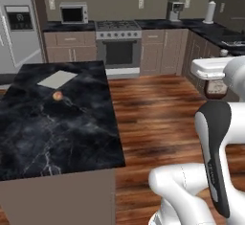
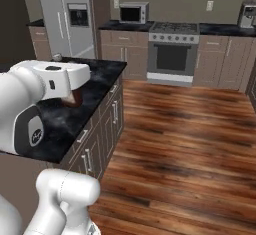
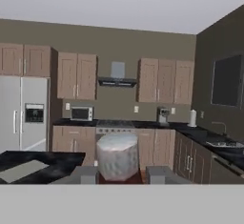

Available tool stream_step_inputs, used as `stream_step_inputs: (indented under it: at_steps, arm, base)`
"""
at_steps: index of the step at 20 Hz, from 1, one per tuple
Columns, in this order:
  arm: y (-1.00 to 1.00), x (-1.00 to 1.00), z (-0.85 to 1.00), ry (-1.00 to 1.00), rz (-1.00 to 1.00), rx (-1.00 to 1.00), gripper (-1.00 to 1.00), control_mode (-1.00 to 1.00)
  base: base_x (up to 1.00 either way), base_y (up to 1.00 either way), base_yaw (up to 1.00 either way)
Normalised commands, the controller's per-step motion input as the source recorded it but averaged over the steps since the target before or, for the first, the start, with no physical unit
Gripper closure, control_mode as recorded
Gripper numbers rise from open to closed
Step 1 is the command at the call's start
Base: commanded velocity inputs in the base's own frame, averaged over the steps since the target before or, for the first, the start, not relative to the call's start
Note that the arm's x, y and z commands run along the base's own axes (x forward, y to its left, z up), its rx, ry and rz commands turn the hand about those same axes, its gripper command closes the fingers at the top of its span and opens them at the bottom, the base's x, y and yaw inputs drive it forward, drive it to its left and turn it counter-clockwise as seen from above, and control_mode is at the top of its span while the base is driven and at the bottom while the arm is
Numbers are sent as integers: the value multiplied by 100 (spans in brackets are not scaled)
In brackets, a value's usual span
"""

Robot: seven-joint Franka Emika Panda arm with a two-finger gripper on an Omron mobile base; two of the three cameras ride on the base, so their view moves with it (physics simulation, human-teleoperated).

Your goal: Move the shaker and ketchup from the cabinet to the dining counter.

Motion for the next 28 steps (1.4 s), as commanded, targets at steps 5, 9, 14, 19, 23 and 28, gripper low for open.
stream_step_inputs:
  at_steps: [5,9,14,19,23,28]
  arm:
    - [0,0,0,0,0,0,100,100]
    - [0,0,0,0,0,0,100,100]
    - [0,0,0,0,0,0,100,100]
    - [0,0,0,0,0,0,100,100]
    - [0,0,0,0,0,0,100,100]
    - [0,0,0,0,0,0,100,100]
  base:
    - [8,56,6]
    - [10,63,0]
    - [18,70,0]
    - [25,69,1]
    - [36,49,1]
    - [47,36,0]
